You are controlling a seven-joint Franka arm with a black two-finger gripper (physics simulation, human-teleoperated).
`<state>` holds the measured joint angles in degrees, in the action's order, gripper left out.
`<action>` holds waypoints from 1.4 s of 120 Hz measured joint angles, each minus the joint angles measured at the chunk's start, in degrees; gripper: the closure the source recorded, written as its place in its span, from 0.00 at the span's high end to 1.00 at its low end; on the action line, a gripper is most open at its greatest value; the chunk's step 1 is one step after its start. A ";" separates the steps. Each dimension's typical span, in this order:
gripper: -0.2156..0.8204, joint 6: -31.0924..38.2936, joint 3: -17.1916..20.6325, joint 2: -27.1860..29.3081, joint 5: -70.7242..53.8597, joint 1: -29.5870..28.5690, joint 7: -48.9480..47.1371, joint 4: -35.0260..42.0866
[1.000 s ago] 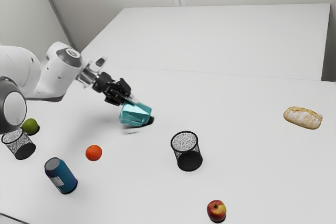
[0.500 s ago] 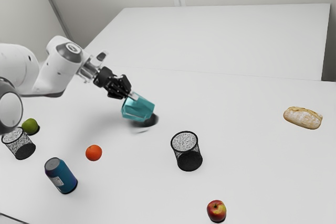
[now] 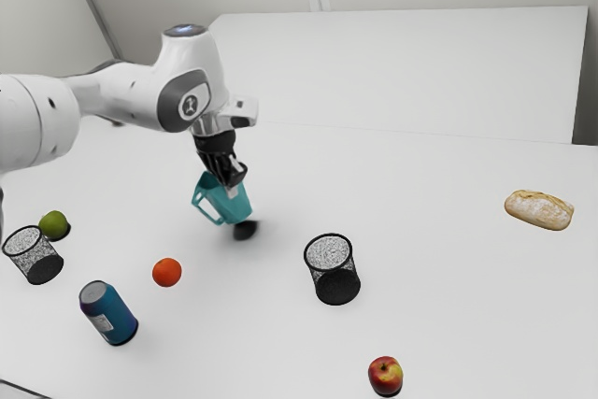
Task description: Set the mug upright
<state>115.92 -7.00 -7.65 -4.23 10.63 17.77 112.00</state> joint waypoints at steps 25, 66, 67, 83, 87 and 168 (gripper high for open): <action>0.04 0.78 2.88 -0.68 -8.81 1.37 -7.40 1.04; 0.04 1.24 3.06 -2.36 -10.95 1.23 -15.72 0.91; 0.04 1.25 3.06 -2.43 -10.96 1.22 -15.87 0.89; 0.04 1.36 3.08 -3.01 -10.59 1.14 -18.23 0.80; 0.04 1.42 3.09 -3.17 -10.47 1.14 -18.82 0.80; 0.38 2.98 3.25 -4.78 -5.76 1.04 -25.97 0.79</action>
<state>118.89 -3.75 -12.43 -9.99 11.68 -8.20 112.79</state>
